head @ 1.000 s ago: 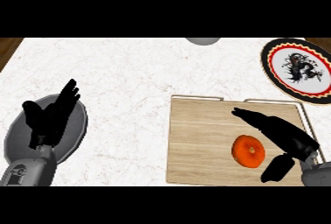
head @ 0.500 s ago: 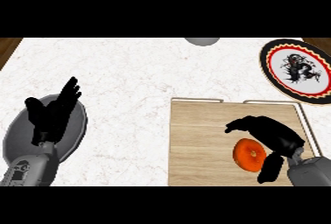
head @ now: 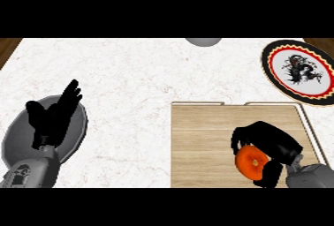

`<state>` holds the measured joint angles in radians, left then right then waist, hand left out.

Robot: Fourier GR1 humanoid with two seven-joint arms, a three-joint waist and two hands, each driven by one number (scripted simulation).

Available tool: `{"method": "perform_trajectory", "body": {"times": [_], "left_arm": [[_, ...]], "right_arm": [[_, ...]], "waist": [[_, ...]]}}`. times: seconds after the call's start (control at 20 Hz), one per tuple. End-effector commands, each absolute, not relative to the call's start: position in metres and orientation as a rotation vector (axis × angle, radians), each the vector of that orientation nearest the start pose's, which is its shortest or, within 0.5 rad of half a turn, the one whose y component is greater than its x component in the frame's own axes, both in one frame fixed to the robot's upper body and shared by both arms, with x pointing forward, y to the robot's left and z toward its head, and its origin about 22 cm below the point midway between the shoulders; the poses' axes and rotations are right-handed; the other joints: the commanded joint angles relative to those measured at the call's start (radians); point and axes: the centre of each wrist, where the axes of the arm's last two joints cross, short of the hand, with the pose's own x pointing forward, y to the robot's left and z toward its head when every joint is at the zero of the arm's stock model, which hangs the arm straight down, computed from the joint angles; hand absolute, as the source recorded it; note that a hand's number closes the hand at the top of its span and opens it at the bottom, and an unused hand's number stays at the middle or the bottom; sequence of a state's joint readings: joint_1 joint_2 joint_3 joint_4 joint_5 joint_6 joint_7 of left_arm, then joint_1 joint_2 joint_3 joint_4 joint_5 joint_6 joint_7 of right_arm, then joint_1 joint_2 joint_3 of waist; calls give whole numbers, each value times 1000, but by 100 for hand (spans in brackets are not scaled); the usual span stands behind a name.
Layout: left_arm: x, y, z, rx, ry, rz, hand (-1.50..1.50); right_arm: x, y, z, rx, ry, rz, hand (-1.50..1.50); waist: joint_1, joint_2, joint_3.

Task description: Pick the squash from the tray and place it in the plate

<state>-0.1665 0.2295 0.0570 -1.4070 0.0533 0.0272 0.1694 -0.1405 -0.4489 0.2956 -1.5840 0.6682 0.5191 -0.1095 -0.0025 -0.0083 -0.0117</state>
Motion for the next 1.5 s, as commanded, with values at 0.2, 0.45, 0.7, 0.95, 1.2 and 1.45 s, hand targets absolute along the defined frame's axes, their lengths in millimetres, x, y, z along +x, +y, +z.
{"method": "perform_trajectory", "body": {"times": [0.2,0.45,0.7,0.95,1.2,1.45], "left_arm": [[286,287,17,172,-1398,-67,0],[279,284,22,155,-1413,-77,0],[283,297,20,183,-1399,-77,0],[281,282,21,180,-1409,-71,0],[281,280,9,161,-1399,-81,0],[296,285,30,157,-1432,-97,0]], "right_arm": [[273,-263,44,-327,-1463,1462,150],[280,-271,45,-434,-1610,1474,150],[286,-281,100,-663,-1894,1155,150],[284,-325,116,-878,-1915,913,150],[315,-358,124,-840,-1849,724,150],[332,-410,131,-845,-1798,635,150]], "waist": [[5,9,12],[10,8,13],[-9,5,12],[-3,6,12],[10,11,12],[12,13,12]]}}
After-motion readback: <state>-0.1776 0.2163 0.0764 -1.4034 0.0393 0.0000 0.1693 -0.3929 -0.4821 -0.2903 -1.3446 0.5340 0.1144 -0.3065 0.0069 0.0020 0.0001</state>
